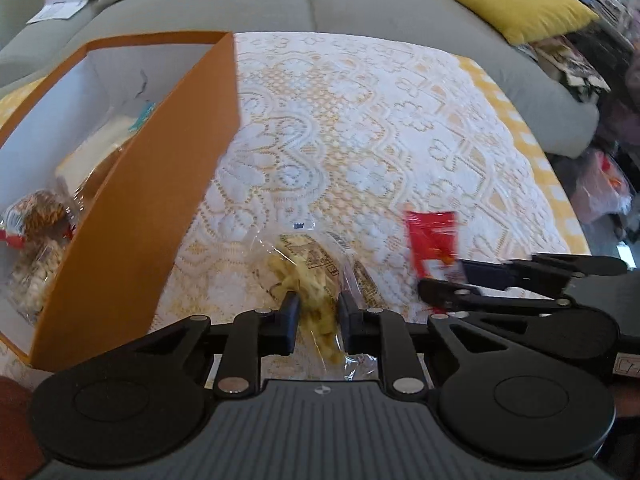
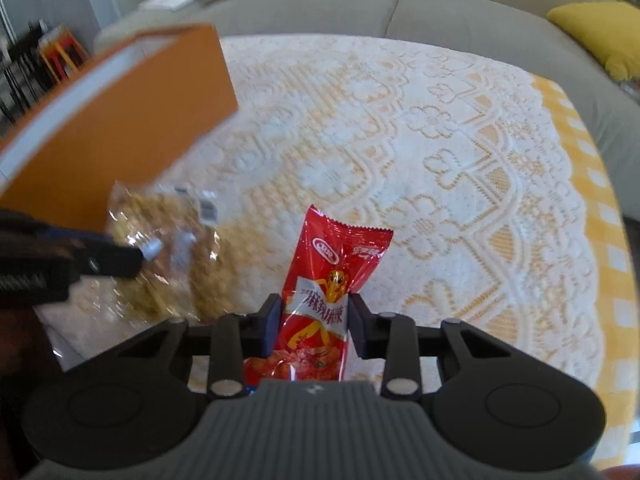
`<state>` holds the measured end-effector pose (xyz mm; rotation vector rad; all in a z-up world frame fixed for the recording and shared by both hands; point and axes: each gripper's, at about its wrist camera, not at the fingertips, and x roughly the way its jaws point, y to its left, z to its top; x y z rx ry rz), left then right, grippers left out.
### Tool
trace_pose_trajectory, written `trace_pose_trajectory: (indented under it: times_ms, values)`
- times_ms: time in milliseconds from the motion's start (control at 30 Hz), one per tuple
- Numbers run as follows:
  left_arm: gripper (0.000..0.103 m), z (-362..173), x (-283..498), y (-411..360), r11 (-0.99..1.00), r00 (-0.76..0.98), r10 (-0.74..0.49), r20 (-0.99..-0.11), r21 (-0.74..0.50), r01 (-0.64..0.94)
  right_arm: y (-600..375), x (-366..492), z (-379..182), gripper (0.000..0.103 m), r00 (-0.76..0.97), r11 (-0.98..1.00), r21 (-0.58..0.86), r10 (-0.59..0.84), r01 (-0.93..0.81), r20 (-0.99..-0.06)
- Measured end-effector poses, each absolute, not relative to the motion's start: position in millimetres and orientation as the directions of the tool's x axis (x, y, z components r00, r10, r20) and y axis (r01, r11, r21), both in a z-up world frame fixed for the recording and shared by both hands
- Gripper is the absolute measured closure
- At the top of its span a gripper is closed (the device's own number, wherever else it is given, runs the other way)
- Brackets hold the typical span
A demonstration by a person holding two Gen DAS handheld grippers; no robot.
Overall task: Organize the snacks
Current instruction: 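Lift and carry the waffle bag and red packet over the box with both grippers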
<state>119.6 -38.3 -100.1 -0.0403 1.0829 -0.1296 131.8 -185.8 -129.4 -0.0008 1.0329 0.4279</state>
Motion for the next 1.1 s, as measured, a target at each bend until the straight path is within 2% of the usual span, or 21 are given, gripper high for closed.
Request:
trace_pose_trajectory:
  times_ms: [67,233,300,433,533,667,733,800,900,1033,1100]
  values:
    - [0.081,-96.6,120.3,-39.2,0.987,0.468,-0.156,-0.87,-0.128,0.093,-182.3,131.5,-130.1,0.069,0.408,0.894,0.252,0.401,-0.371,-0.82]
    - [0.082,-98.2,126.2,-40.0,0.983,0.467,-0.18,-0.866,-0.171,0.063,-163.4,129.2,-140.5,0.069,0.377,0.883,0.201,0.374,-0.424,-0.848]
    - [0.079,-102.5,128.5,-36.4,0.98,0.456,-0.187,-0.87,-0.195,0.031,-164.3,130.6,-142.5,0.069,0.369,0.881,0.216,0.384,-0.42,-0.846]
    - [0.078,-112.6,132.7,-26.9,0.981,0.423,-0.149,-0.894,-0.187,-0.048,-168.7,137.3,-150.2,0.069,0.338,0.875,0.265,0.413,-0.405,-0.846]
    - [0.076,-120.6,134.2,-24.3,0.985,0.402,-0.116,-0.908,-0.158,-0.075,-163.6,137.3,-151.7,0.069,0.34,0.869,0.244,0.407,-0.43,-0.848]
    - [0.065,-130.5,133.0,-23.6,0.99,0.392,-0.087,-0.916,-0.123,-0.068,-157.6,132.5,-150.8,0.069,0.348,0.86,0.213,0.398,-0.464,-0.849]
    - [0.053,-134.2,131.8,-21.8,0.991,0.395,-0.074,-0.916,-0.113,-0.078,-158.4,132.4,-150.7,0.069,0.347,0.857,0.21,0.399,-0.471,-0.849]
    - [0.033,-136.2,131.8,-21.7,0.992,0.401,-0.054,-0.915,-0.093,-0.08,-158.0,132.7,-151.7,0.069,0.347,0.856,0.208,0.398,-0.474,-0.849]
    - [0.021,-140.4,130.8,-18.4,0.991,0.404,-0.055,-0.913,-0.101,-0.094,-157.5,133.2,-152.4,0.069,0.347,0.855,0.203,0.396,-0.478,-0.85]
    - [0.02,-150.8,133.3,-8.1,0.97,0.385,-0.155,-0.91,-0.214,-0.115,-156.0,133.2,-152.6,0.069,0.35,0.854,0.193,0.391,-0.484,-0.851]
    - [0.026,-157.1,135.0,-5.7,0.955,0.37,-0.209,-0.905,-0.27,-0.12,-155.4,132.7,-152.5,0.069,0.351,0.854,0.19,0.389,-0.485,-0.852]
